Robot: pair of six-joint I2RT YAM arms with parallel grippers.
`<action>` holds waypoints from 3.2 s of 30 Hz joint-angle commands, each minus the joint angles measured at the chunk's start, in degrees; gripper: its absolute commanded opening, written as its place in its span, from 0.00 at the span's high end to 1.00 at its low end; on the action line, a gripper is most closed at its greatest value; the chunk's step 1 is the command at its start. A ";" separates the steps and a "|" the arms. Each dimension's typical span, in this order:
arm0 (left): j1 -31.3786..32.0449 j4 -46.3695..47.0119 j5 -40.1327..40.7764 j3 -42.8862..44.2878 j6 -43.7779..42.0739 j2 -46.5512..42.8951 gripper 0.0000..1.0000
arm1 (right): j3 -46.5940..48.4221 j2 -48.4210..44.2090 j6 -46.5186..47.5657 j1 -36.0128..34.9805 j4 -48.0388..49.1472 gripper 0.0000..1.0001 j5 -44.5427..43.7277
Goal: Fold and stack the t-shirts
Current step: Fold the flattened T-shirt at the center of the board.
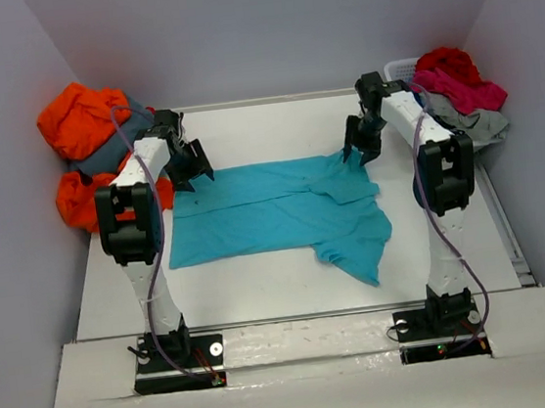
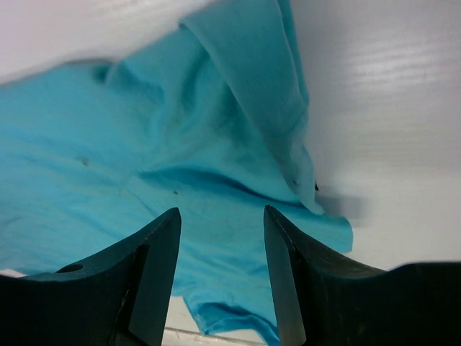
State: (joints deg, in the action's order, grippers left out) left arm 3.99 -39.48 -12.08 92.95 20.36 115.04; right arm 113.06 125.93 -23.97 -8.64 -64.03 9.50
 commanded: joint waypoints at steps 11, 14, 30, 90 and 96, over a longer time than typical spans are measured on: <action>1.72 -3.23 -0.40 11.73 -2.34 7.56 0.27 | 27.21 14.95 -1.43 0.29 0.05 0.47 -1.41; 1.72 -3.14 -0.67 11.47 -2.34 7.48 0.27 | 27.49 16.10 -1.08 0.29 0.48 0.47 -3.08; 2.77 -2.35 -1.90 9.62 -2.52 8.18 0.27 | 24.32 16.98 2.61 0.29 3.65 0.48 -16.35; 3.83 -2.79 -1.37 9.97 -2.52 11.17 0.28 | 19.83 15.49 6.65 -4.36 5.41 0.54 -12.92; 3.83 -2.88 -1.46 10.24 -2.61 11.17 0.28 | 20.01 16.45 6.65 -4.36 4.88 0.58 -14.42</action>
State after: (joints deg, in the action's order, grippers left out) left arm 7.57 -41.43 -13.30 102.35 18.48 126.69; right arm 132.35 141.69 -18.04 -12.47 -59.55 -3.70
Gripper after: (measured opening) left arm 0.726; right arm 0.446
